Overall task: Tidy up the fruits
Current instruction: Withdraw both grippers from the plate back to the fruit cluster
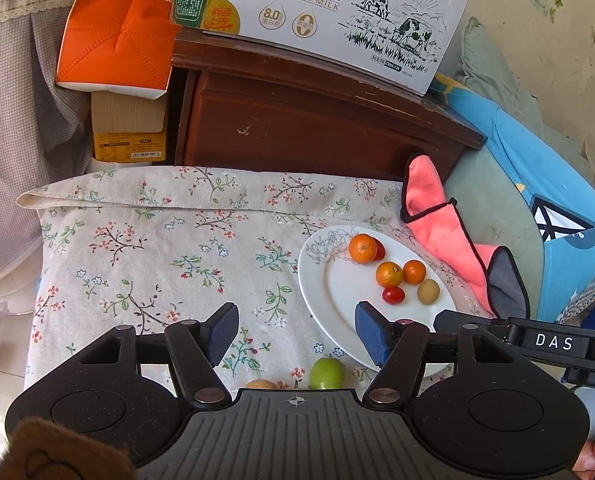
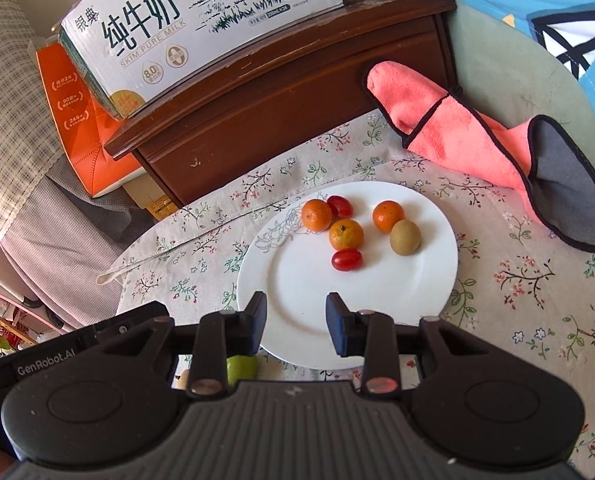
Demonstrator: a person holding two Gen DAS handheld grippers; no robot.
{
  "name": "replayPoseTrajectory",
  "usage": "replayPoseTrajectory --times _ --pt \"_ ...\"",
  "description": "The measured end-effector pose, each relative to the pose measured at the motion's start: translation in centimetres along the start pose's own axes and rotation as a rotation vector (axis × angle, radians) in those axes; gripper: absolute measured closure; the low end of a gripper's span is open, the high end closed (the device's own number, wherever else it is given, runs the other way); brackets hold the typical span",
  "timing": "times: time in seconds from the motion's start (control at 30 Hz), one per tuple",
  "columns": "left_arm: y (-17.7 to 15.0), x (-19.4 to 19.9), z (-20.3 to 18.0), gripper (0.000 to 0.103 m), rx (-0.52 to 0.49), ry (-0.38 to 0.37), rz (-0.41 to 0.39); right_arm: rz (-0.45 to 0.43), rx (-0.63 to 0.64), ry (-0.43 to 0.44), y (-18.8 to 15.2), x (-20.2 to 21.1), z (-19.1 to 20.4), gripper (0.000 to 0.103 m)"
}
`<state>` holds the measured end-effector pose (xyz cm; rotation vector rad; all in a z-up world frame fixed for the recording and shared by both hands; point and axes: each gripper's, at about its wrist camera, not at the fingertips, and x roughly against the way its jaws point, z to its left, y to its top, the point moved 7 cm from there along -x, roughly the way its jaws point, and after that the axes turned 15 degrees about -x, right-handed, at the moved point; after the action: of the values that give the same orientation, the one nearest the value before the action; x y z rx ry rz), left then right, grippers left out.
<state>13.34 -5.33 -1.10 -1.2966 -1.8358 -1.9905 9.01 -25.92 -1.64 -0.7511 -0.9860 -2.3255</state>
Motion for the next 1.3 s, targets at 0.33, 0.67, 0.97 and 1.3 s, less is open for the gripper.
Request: replayPoseTrajectory --times 0.33,0.67,0.97,1.3 --pt "-2.7 1.1 1.0 0.038 -0.039 0.058 0.031 0.045 0.101 0.008 -2.7 0.7 0.5 0.067" --pt "-4.3 0.7 2.4 0.038 -0.077 0.105 0.087 0.119 0.211 0.019 -6.1 1.5 0.7 0.067" --pt "-4.8 -0.3 3.7 0.038 0.048 0.110 0.120 0.208 0.395 0.040 -10.6 1.6 2.3 0.067" --pt "-4.7 -1.9 2.6 0.038 0.126 0.076 0.143 0.206 0.502 -0.021 -11.8 0.8 1.9 0.068"
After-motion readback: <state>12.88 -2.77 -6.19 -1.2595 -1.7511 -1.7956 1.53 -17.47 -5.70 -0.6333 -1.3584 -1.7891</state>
